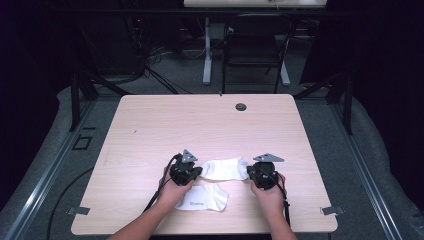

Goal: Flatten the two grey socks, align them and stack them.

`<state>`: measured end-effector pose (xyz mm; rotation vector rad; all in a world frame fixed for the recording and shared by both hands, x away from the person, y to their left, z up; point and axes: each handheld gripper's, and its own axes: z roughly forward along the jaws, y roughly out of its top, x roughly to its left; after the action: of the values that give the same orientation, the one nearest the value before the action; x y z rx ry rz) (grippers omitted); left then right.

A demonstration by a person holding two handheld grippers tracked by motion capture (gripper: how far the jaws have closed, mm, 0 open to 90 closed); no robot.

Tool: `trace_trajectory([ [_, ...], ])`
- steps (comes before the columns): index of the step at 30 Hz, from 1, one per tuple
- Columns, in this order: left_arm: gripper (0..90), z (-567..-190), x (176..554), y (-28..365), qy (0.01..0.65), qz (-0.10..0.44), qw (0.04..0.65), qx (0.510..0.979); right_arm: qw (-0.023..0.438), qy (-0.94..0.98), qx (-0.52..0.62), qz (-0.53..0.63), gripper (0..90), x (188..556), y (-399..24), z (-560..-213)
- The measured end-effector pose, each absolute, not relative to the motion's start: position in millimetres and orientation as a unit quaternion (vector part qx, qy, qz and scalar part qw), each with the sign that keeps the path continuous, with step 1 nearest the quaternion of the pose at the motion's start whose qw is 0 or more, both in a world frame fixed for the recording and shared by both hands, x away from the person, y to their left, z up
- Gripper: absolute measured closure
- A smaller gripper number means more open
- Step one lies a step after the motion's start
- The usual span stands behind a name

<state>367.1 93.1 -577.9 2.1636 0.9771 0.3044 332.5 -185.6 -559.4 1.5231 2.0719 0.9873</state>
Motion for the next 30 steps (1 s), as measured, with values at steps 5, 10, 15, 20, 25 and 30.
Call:
trace_trajectory([
  [5, 89.5, -578, 369, 95, 0.380, 0.112, 0.368, 0.841, 0.222, 0.721, 0.548, 0.361, 86.8, 330, -191, -554],
  [10, 89.5, -578, 369, 95, 0.378, 0.113, 0.367, 0.842, 0.230, 0.721, 0.514, 0.405, 84.1, 328, -185, -547],
  [15, 89.5, -578, 370, 96, 0.377, 0.115, 0.366, 0.843, 0.220, 0.753, 0.492, 0.378, 79.6, 339, -169, -563],
  [20, 89.4, -578, 371, 98, 0.378, 0.116, 0.367, 0.842, 0.216, 0.771, 0.493, 0.340, 76.9, 343, -166, -578],
  [25, 89.4, -578, 373, 102, 0.381, 0.118, 0.366, 0.841, 0.201, 0.771, 0.501, 0.338, 76.9, 341, -166, -579],
  [30, 89.2, -578, 374, 105, 0.383, 0.119, 0.364, 0.841, 0.194, 0.774, 0.501, 0.336, 77.0, 335, -163, -578],
])
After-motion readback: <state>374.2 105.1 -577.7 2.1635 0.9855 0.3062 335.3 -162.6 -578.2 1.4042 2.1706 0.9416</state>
